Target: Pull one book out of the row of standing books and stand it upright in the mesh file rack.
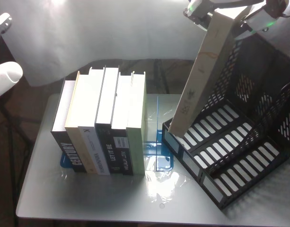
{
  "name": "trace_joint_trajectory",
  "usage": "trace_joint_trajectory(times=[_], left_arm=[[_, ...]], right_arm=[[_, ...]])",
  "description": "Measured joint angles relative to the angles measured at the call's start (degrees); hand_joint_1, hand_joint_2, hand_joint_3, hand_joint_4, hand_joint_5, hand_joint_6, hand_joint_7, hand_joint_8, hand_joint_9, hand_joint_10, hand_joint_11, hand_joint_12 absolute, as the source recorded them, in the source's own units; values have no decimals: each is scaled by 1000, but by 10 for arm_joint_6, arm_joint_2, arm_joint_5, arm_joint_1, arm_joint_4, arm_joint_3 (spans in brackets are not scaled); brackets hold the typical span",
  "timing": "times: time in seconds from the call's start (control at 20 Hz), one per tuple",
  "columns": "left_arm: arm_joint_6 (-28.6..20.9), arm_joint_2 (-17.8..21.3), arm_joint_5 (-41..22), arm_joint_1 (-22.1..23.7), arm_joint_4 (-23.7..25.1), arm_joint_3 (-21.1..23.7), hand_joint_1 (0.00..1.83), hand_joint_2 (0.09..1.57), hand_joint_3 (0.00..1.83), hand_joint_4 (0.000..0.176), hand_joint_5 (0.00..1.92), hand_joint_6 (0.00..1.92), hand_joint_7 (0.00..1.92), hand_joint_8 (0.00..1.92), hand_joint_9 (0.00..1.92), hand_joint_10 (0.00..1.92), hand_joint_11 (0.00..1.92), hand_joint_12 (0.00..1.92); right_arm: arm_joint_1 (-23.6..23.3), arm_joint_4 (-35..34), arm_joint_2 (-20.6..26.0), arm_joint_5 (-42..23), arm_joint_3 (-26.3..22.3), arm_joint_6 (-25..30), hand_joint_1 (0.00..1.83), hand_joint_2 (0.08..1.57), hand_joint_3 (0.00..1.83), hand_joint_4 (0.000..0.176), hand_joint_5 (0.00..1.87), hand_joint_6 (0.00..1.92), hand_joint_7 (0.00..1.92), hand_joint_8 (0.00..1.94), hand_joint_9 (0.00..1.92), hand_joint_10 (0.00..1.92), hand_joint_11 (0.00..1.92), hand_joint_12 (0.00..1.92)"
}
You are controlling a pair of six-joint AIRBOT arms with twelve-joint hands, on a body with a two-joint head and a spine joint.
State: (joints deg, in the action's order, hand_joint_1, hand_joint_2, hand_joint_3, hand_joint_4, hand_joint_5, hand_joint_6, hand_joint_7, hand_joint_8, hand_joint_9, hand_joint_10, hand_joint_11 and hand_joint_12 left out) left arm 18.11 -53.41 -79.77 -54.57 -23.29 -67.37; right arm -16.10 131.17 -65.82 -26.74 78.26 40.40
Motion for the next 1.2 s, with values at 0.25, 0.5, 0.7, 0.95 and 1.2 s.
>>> trace_joint_trajectory(times=[0.25,0.5,0.7,0.95,1.2], left_arm=[[0,-4,-5,0,3,-2,83,1424,3,0,0,0,0,0,0,0,0,0],[0,-8,-5,0,2,-5,40,1433,5,4,0,0,0,0,0,0,0,0],[0,-8,-5,0,0,-5,40,1441,3,3,0,0,0,0,0,0,0,0],[0,-14,-6,0,0,-8,26,1440,1,5,0,0,0,0,0,0,0,0],[0,-14,-7,0,-1,-9,44,1445,0,16,0,0,0,0,0,0,0,0]], right_arm=[[14,4,-2,16,13,-1,1322,1264,1,0,642,1493,683,1382,692,1599,558,1786],[34,-28,-2,38,14,-2,1292,1262,2,0,659,1412,694,1436,698,1588,608,1810],[53,-75,-1,68,14,-35,1119,1285,1,20,665,1480,713,1462,703,1436,616,1808],[61,-70,-3,82,19,-44,1103,1311,1,8,626,1489,667,1565,619,1484,543,1841],[61,-9,-3,89,20,-36,1329,1261,0,0,659,1275,705,1481,683,1653,636,1828]])
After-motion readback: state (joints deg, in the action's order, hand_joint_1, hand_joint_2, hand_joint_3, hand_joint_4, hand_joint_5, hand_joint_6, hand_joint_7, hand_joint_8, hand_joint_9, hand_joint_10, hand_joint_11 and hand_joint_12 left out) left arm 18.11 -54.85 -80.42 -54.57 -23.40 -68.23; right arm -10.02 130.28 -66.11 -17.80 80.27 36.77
